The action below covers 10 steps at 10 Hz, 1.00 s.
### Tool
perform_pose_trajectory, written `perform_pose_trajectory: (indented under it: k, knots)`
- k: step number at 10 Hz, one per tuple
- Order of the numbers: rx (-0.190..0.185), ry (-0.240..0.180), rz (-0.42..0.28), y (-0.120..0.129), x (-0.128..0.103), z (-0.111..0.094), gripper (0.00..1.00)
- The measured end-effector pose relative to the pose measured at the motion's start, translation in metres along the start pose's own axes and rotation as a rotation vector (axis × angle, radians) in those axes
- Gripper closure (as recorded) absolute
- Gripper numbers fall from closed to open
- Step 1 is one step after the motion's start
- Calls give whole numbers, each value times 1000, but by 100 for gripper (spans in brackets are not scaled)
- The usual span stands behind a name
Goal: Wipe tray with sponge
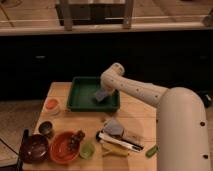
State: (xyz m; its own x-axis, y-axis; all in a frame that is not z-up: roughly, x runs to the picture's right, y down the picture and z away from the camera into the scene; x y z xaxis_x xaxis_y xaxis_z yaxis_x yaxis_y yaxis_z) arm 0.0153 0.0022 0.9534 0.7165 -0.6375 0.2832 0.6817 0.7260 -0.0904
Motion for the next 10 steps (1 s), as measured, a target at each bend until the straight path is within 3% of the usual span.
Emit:
perform_pose_trajectory:
  k: [10]
  knots:
    - [27,-17,-57,-4,-2,5,98]
